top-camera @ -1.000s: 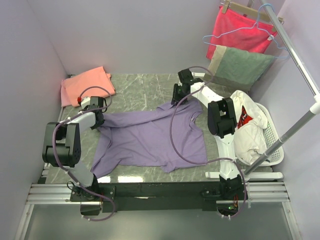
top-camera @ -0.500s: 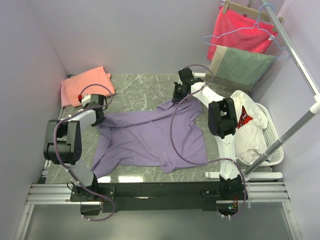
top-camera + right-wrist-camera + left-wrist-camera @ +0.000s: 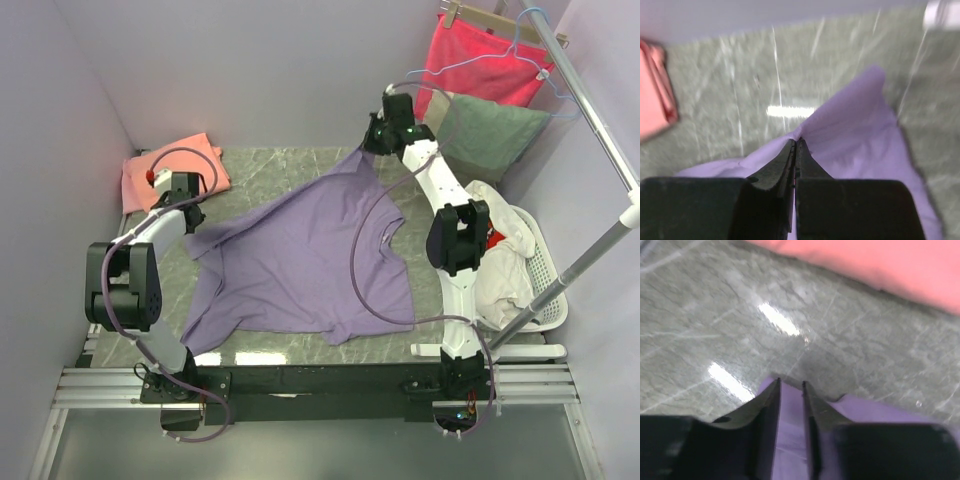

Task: Fold and stack the t-shirts
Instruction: Flatten out the tshirt

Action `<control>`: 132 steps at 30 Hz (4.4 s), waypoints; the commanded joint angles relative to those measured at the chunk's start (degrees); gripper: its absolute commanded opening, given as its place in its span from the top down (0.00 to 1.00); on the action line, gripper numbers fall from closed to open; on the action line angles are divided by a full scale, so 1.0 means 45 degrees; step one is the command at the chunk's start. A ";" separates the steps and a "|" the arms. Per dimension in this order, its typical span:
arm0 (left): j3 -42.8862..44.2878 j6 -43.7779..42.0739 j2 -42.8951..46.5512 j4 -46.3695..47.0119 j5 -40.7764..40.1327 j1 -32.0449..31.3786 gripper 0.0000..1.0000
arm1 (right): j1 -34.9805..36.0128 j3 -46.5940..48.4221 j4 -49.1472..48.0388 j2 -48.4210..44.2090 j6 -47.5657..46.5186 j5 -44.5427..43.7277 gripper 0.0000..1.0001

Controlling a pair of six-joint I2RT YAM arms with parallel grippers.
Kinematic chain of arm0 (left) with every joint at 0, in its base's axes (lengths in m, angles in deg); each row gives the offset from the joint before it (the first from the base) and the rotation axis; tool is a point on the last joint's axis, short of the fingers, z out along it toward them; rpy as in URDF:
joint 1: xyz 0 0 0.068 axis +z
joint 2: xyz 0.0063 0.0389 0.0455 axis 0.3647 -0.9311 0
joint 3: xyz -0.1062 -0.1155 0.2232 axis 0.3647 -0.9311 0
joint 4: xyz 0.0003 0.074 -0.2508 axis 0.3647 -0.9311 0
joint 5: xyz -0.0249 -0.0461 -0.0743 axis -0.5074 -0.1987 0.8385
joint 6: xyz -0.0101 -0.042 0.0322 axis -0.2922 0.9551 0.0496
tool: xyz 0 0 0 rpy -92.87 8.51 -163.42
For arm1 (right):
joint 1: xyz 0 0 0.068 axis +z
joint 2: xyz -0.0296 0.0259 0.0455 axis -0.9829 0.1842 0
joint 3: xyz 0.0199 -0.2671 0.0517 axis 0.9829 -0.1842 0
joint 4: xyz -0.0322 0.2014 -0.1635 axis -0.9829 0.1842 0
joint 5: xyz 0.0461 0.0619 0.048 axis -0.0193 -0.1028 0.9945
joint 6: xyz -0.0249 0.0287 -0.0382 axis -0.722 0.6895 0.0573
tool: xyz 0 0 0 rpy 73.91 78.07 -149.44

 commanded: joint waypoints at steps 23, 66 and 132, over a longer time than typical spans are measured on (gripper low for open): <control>-0.1443 0.0298 -0.0027 0.1355 0.1743 -0.1112 0.42 | -0.0781 0.1471 -0.2205 0.1695 0.1328 0.0973 1.00; 0.5193 -0.0970 -0.1920 -0.0674 -0.0149 -0.0175 0.99 | -0.0976 0.0764 -0.2048 0.1320 0.0605 0.0173 1.00; -0.7498 0.7816 0.7821 -0.5907 0.1919 -0.4939 0.01 | 0.6502 -2.2086 0.0641 -1.4259 0.6854 -0.2345 0.13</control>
